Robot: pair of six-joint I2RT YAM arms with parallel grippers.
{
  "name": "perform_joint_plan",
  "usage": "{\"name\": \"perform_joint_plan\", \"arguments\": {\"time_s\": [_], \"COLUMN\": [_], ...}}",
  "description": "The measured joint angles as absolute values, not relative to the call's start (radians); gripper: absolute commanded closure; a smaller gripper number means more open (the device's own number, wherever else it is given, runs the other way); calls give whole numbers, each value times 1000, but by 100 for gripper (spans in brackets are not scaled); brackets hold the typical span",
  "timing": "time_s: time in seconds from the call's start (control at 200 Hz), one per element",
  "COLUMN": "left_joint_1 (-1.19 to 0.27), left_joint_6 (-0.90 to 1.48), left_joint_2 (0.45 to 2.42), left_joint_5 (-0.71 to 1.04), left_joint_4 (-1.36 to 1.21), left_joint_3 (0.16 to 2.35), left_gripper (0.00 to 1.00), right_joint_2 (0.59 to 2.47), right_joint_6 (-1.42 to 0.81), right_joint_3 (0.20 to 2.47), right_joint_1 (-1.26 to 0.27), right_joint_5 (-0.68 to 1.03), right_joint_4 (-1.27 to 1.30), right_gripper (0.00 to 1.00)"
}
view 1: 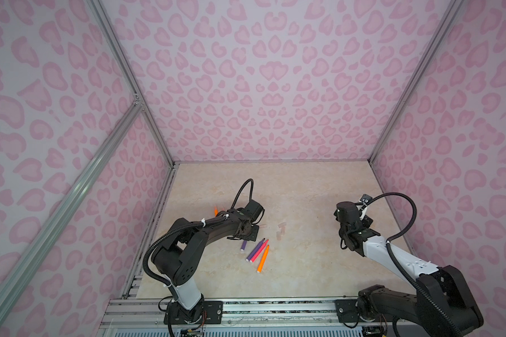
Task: Insert the pens into the pen caps
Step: 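Grasp the purple highlighter with the left gripper and lift it upright, then hold the purple highlighter upright with the left gripper while the right gripper approaches it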
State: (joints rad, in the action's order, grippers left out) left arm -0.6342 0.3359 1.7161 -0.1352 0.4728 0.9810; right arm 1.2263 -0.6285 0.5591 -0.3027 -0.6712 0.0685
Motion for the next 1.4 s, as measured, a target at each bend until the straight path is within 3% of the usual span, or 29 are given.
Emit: {"name": "perform_joint_plan", "arguments": {"time_s": [0.13,0.255,0.385,0.525,0.64,0.785,0.89,1.05,1.4], "left_joint_1": [-636,-678,-703,-707,-709,-731,-754,-780,-804], "left_joint_6": [336,326,304,276,255,216,188,162,133], "left_joint_2": [1568,1245,971,823,769,752,759,807,826], "left_joint_5": [-123,-63,9,56,84,120,138,149,130], "left_joint_4": [451,350,143,-80,-163,-235,-246,-236,-233], "left_joint_3": [915,838,759,611,506,490,490,508,528], "left_gripper": [97,97,97,96,96,96,96,96,96], "right_joint_2": [1202,1081,874,736,749,876,969,1090,1195], "right_joint_6": [-637,-679,-709,-744,-736,-713,-699,-688,-689], "right_joint_3": [570,616,616,561,563,625,683,775,840], "right_joint_1": [-303,-334,-508,-759,-954,-1062,-1093,-1112,-1152], "right_joint_5": [-654,-578,-470,-413,-384,-324,-287,-253,-246], "right_joint_4": [33,-45,-29,89,180,249,265,259,234], "right_gripper": [16,17,18,18,20,26,29,41,52]}}
